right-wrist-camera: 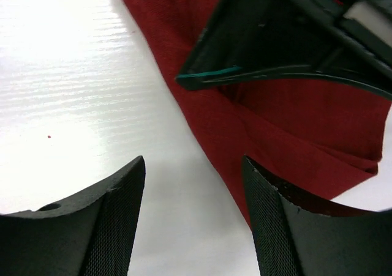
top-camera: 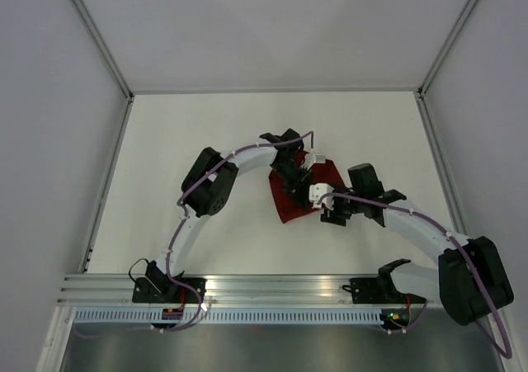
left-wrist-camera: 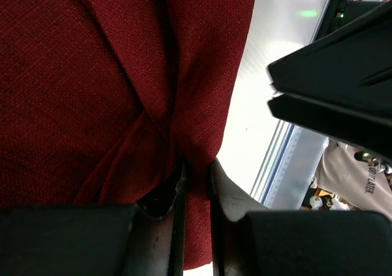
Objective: Fold the napkin, place the utensils inside, and roll it up
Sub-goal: Roll the napkin at the center of the board.
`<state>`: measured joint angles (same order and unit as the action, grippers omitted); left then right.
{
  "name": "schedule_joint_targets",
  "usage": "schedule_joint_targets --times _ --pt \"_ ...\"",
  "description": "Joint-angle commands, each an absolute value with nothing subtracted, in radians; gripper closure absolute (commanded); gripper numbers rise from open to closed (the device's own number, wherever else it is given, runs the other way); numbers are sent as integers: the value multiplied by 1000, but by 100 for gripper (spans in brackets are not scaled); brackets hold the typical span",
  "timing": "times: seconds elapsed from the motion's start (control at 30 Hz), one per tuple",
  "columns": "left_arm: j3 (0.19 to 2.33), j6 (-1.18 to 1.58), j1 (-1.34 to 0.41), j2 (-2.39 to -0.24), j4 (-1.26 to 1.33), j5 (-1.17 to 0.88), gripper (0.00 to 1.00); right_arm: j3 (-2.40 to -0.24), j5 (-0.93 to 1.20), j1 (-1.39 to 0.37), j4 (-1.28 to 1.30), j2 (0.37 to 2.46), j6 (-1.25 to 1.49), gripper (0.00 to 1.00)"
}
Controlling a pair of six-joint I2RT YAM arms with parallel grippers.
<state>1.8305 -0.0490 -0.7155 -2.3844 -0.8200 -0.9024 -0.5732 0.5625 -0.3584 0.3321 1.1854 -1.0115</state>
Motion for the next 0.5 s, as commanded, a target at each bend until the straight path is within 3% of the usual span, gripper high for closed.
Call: schedule_joint_targets --times 0.0,0.47 --pt "1867 -35 -701 -2430 -888 -876 98 -545 477 -414 204 1193 -1081 30" --pt "1896 -75 -699 -2444 -931 -899 98 -472 347 -549 57 1285 -1144 29"
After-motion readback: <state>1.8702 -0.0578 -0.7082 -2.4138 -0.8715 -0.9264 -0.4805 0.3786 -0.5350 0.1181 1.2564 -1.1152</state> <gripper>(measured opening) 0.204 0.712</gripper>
